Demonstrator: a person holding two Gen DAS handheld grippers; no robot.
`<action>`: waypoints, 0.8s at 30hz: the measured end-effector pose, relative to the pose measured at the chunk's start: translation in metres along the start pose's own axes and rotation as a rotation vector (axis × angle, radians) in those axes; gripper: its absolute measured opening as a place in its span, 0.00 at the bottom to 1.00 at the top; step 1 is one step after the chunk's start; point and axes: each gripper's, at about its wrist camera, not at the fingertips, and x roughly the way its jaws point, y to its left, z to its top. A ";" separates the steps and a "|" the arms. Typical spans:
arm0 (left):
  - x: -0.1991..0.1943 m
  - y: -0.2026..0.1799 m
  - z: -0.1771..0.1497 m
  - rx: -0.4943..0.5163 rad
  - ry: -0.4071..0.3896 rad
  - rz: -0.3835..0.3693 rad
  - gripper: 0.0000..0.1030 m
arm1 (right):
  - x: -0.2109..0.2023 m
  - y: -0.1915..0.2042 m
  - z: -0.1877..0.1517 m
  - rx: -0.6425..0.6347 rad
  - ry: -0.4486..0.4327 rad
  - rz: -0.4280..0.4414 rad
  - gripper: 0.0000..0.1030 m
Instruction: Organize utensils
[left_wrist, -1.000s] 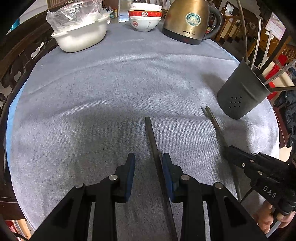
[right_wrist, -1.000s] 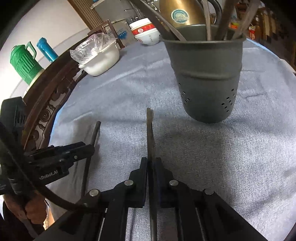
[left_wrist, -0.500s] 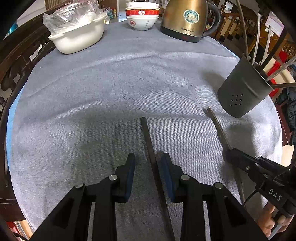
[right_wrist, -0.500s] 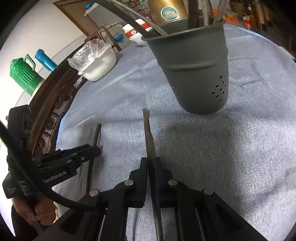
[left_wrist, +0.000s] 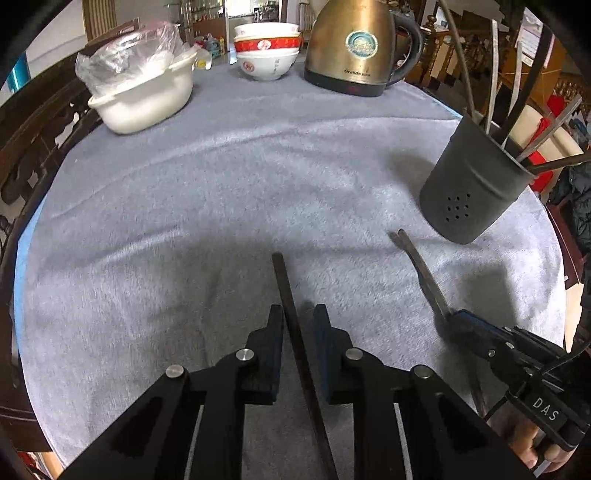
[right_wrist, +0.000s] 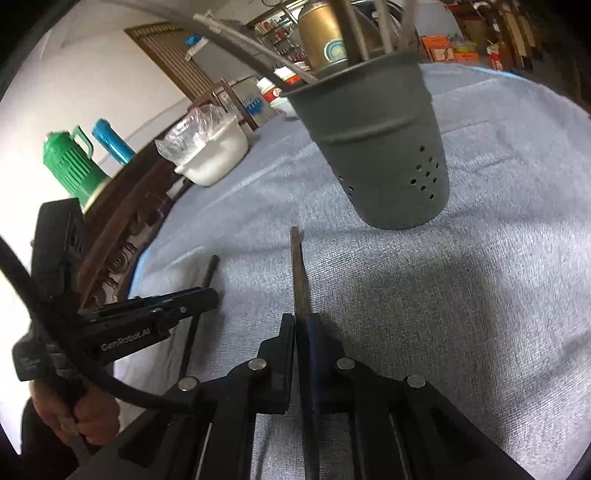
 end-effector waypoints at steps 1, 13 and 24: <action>-0.001 -0.002 0.002 0.005 -0.005 0.002 0.16 | -0.002 -0.003 0.000 0.009 -0.010 0.002 0.11; -0.010 -0.018 0.002 0.052 -0.034 0.040 0.20 | -0.017 -0.011 0.000 0.044 -0.097 0.042 0.13; -0.023 -0.008 -0.011 -0.006 -0.037 0.088 0.38 | -0.021 -0.016 -0.001 0.049 -0.105 0.065 0.13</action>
